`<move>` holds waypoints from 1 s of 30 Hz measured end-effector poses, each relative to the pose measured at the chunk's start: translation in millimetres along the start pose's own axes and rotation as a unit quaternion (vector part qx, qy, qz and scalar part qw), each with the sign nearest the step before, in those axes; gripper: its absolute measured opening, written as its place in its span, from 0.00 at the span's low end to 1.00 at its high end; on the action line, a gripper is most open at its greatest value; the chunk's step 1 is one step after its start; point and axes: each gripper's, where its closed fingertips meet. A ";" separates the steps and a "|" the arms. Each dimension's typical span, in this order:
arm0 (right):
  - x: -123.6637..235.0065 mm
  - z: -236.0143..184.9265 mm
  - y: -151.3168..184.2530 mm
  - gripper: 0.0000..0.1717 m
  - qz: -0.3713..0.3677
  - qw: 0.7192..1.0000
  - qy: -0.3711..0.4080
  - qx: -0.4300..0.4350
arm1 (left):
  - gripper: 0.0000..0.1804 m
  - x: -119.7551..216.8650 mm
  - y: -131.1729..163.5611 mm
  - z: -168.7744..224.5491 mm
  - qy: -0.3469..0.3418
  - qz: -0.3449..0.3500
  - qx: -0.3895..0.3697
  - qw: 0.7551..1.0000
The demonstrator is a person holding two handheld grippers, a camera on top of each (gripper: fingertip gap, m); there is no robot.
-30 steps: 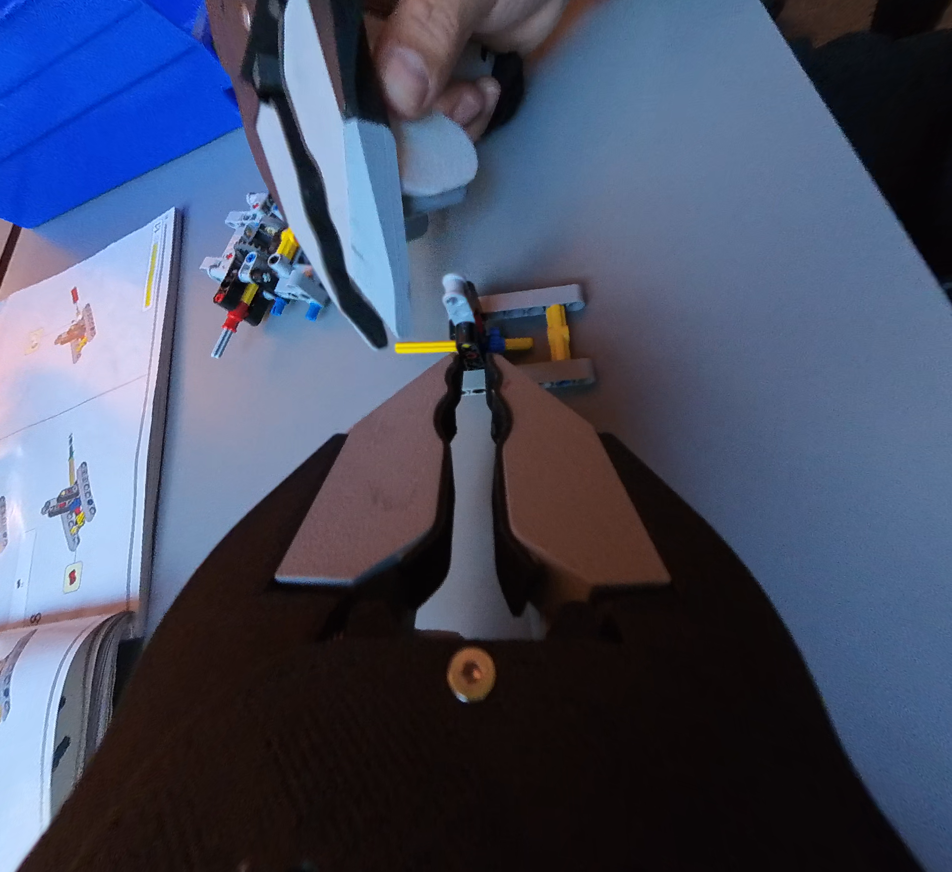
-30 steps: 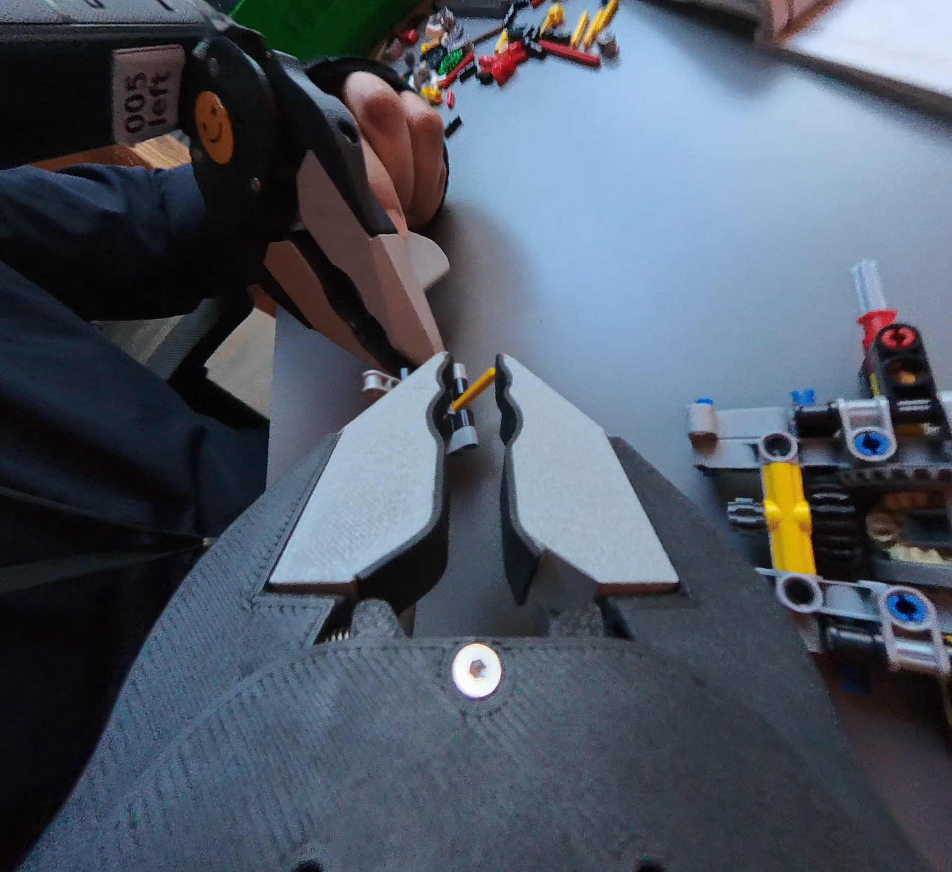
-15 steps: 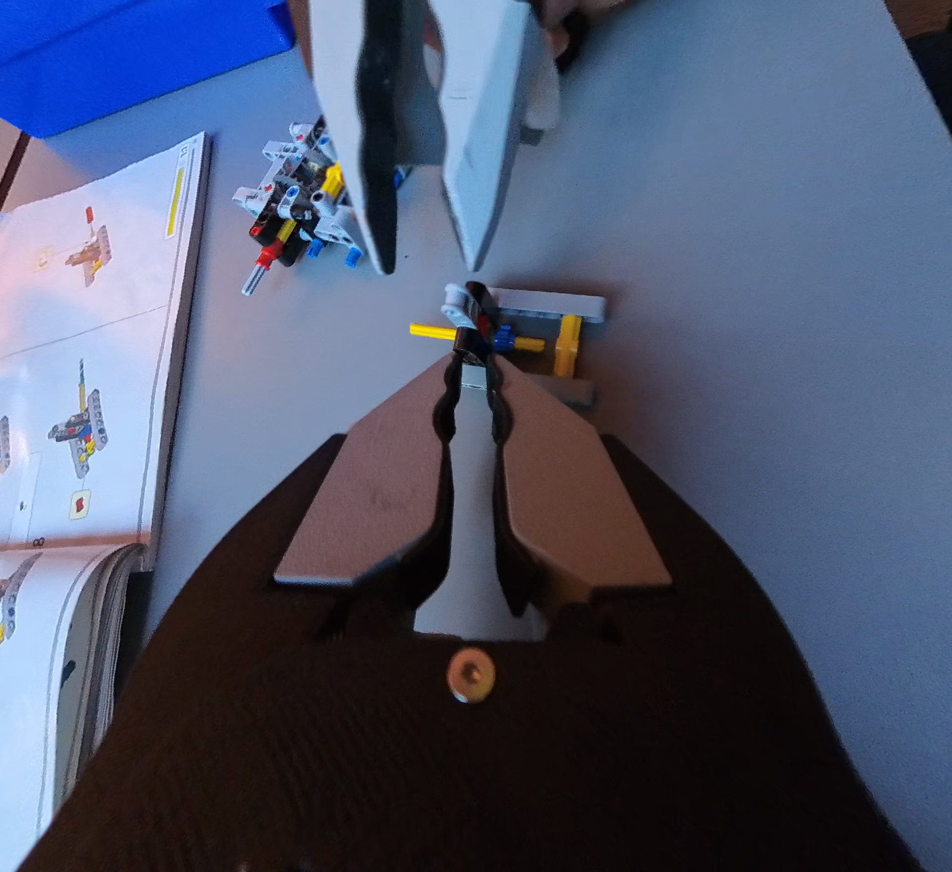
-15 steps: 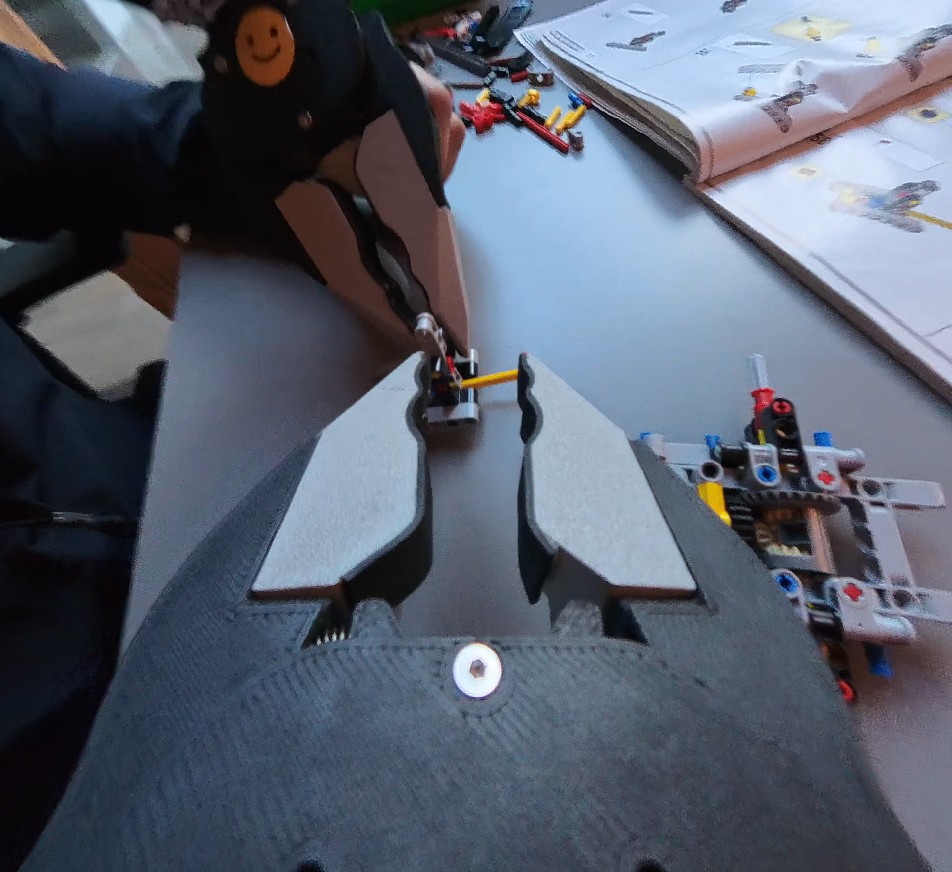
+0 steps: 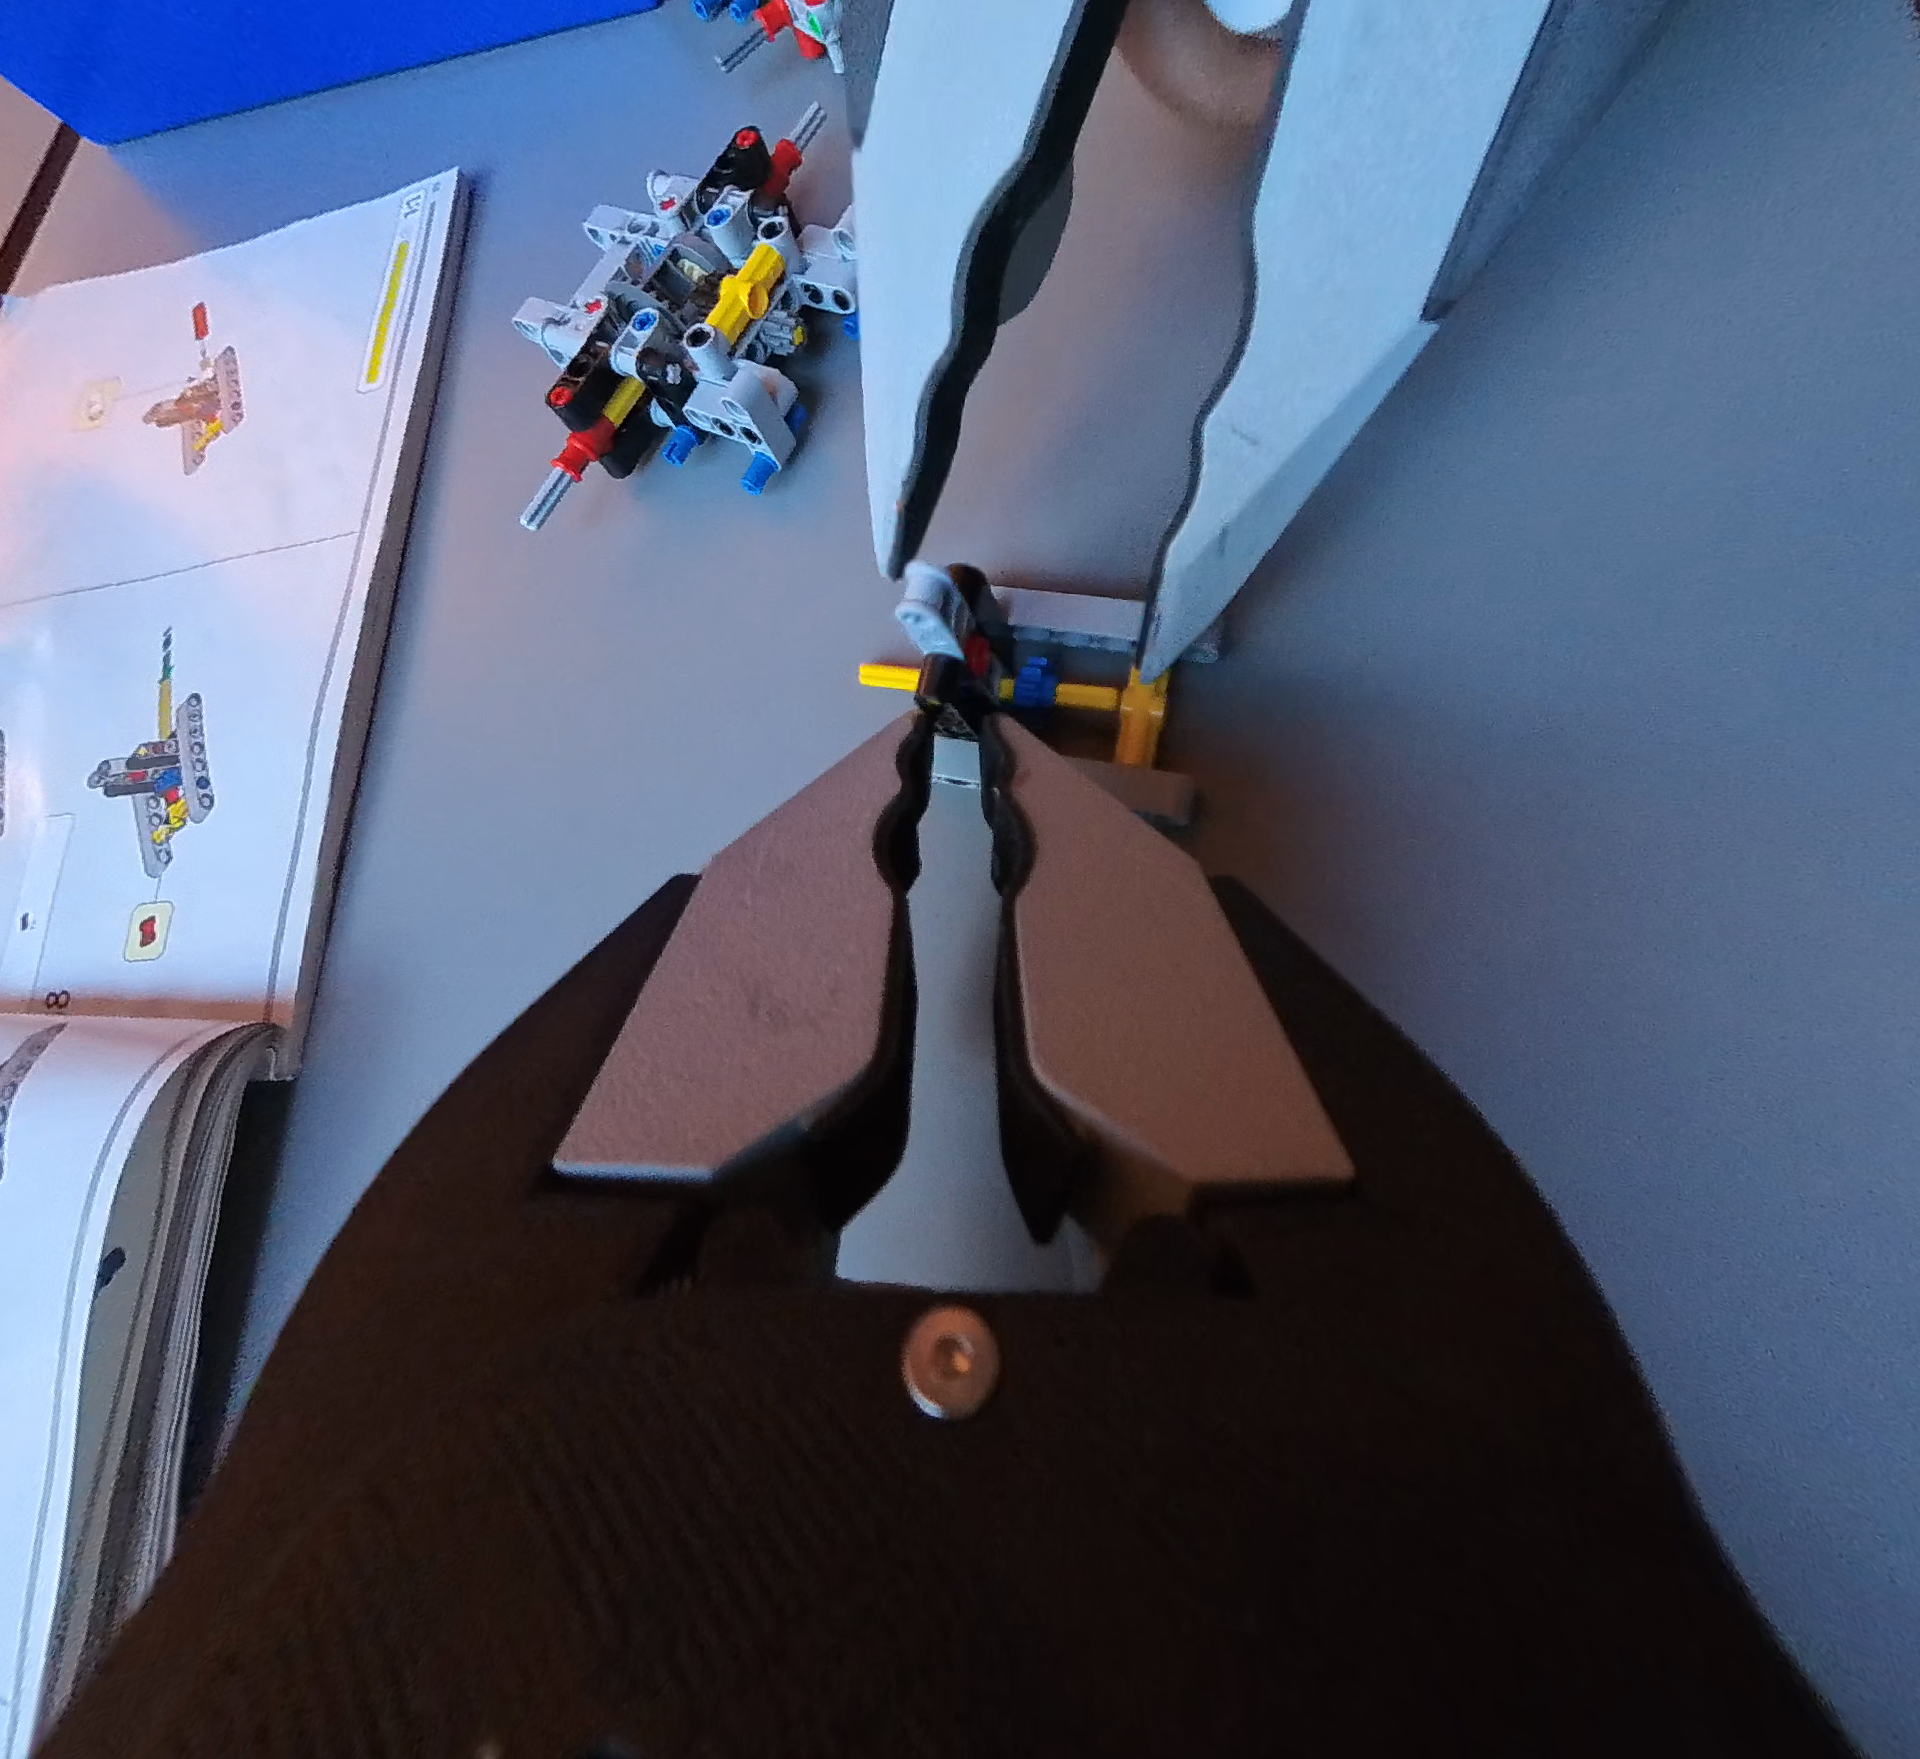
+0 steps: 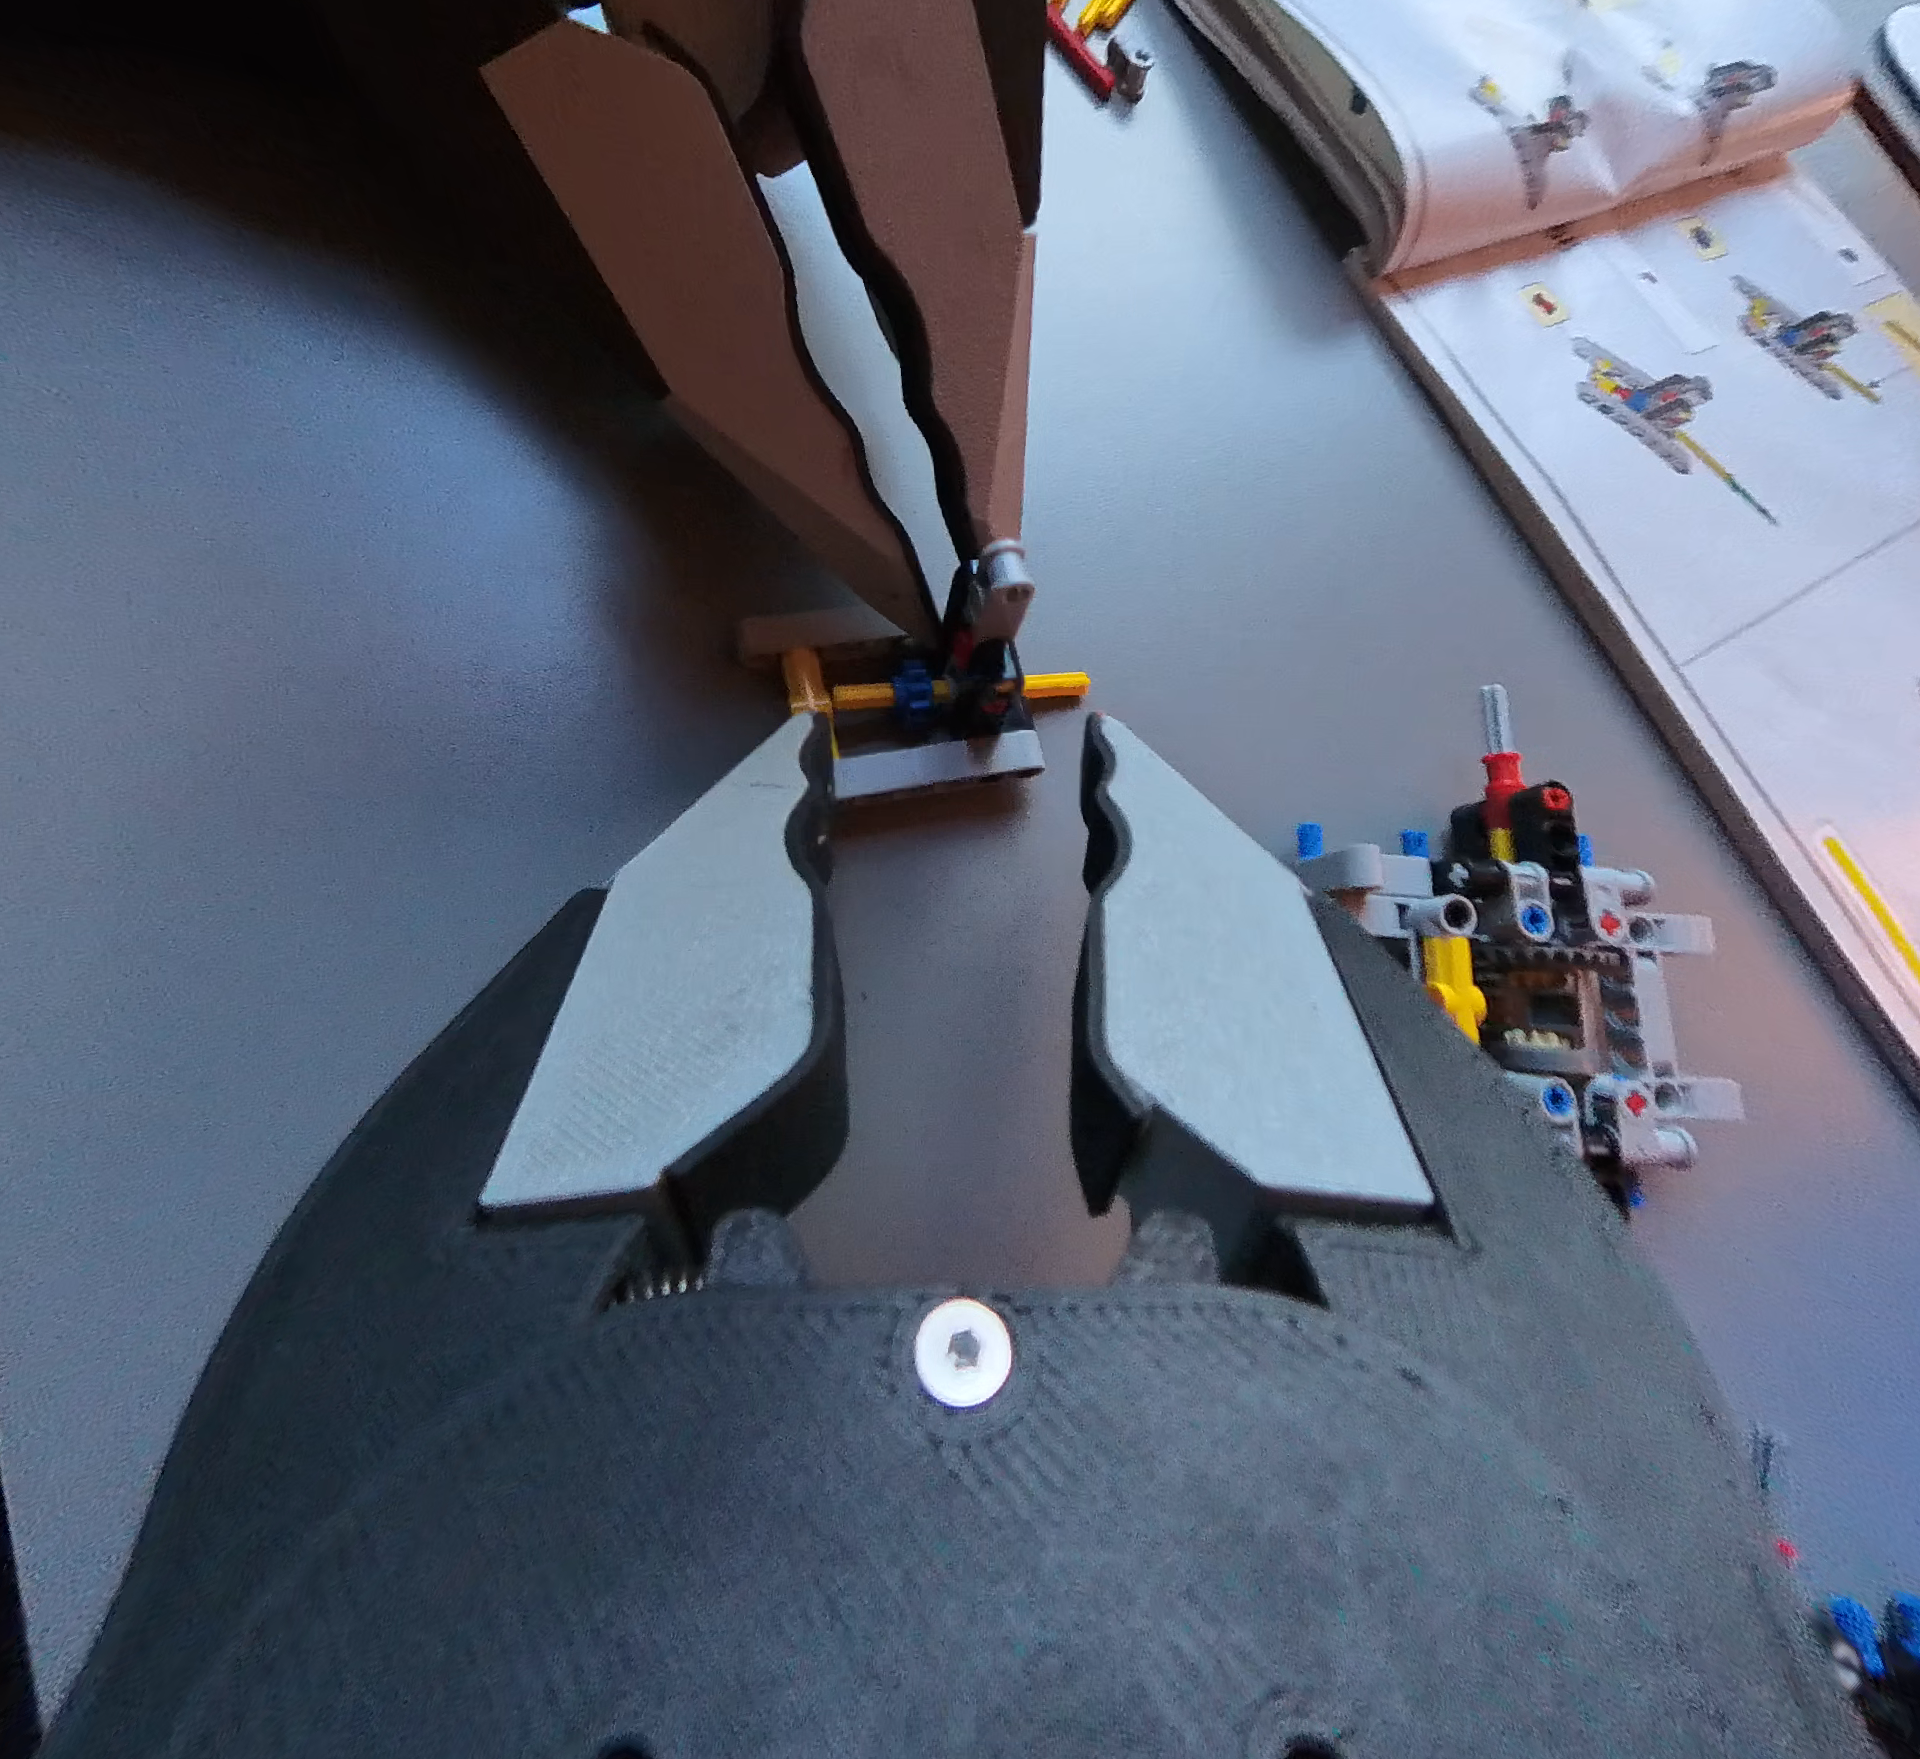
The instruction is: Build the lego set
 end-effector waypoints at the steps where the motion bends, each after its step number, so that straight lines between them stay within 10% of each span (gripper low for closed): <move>1: -1.5 -0.1 -0.2 0.26 -0.004 1.000 -0.007 0.001 | 0.03 0.1 -0.2 -0.3 0.000 0.000 0.002 1.000; 13: 10.8 14.1 -4.9 0.22 0.014 0.993 -0.117 -0.025 | 0.03 5.6 -6.9 4.2 0.014 0.031 -0.021 0.999; 30: 18.6 -31.6 11.9 0.12 -0.064 0.933 -0.239 0.260 | 0.03 23.1 -17.5 54.9 0.141 0.110 -0.175 0.968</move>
Point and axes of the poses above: each gripper's, where its closed fingertips meet, x back along the fingers, y out of its underside, z = x × y across the jaws, and after that the axes turned 3 degrees about -x, right-handed
